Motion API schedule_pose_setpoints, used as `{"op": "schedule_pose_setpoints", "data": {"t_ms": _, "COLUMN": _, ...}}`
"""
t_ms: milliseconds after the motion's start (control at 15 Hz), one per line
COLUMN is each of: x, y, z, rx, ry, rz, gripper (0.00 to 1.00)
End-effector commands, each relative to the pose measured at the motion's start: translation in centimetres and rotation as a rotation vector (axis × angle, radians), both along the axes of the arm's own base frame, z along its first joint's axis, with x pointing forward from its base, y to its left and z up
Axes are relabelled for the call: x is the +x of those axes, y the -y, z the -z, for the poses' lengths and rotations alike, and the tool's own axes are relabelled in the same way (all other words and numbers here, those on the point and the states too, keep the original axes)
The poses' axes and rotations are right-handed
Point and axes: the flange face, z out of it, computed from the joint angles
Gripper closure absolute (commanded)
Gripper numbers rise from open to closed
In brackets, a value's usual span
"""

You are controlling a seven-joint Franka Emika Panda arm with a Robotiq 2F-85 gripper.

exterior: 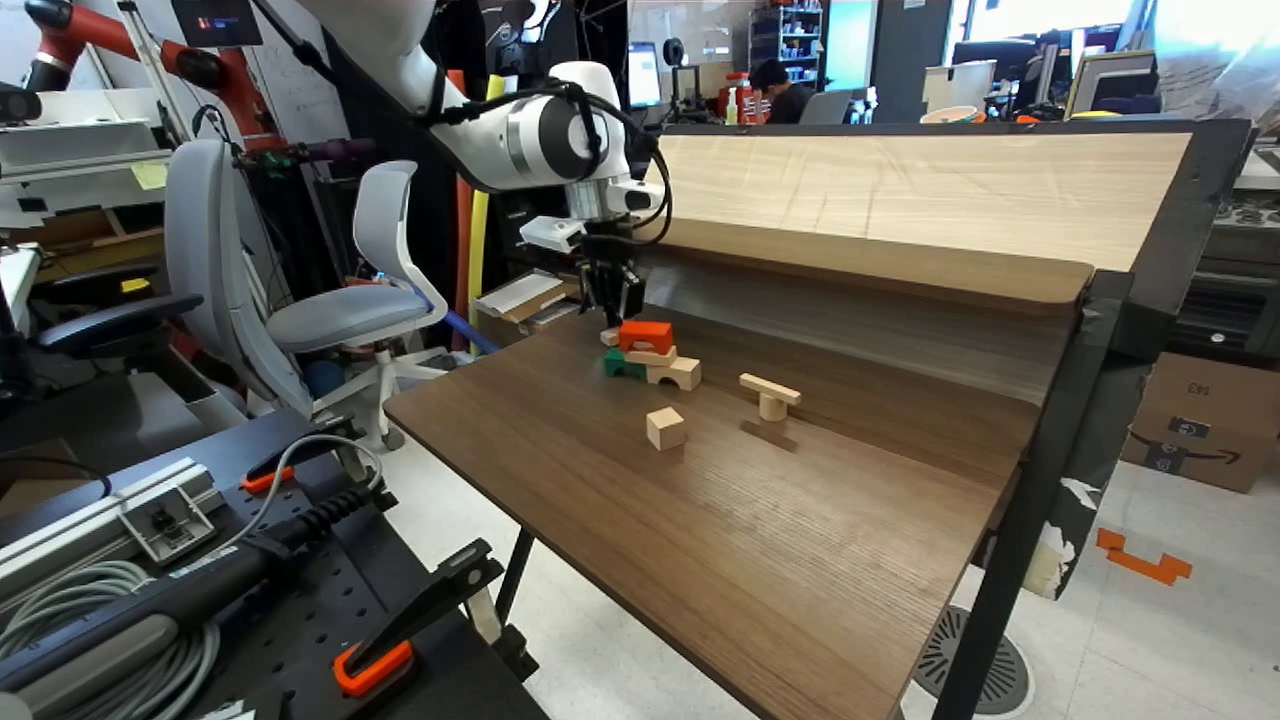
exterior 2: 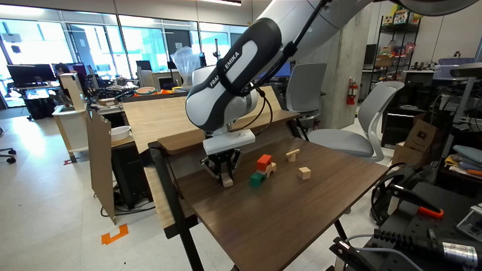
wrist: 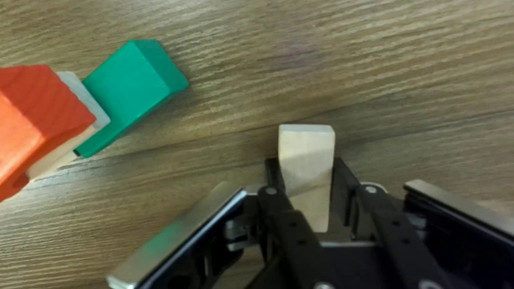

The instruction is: Put the wooden block on top of the orange block

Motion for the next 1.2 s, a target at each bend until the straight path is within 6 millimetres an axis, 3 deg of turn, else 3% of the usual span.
{"op": "schedule_pose_setpoints", "data": {"t_ms": 0, "x": 0.3, "y": -0.7, "z": -1.0, "rx": 0.001, "ry": 0.001, "rz": 0.019, "gripper": 0.92}}
{"op": "schedule_pose_setpoints", "data": {"t_ms": 467, "x": -0.1, "y": -1.3, "z": -2.8, "rx": -0.009, "ry": 0.040, "rz": 0.118, "gripper": 0.92}}
{"op": "schedule_pose_setpoints", "data": {"t_ms": 1133, "x": 0.1, "y": -0.4, "z": -8.8, "rx": -0.032, "ry": 0.114, "rz": 0.424, "gripper": 0.92}}
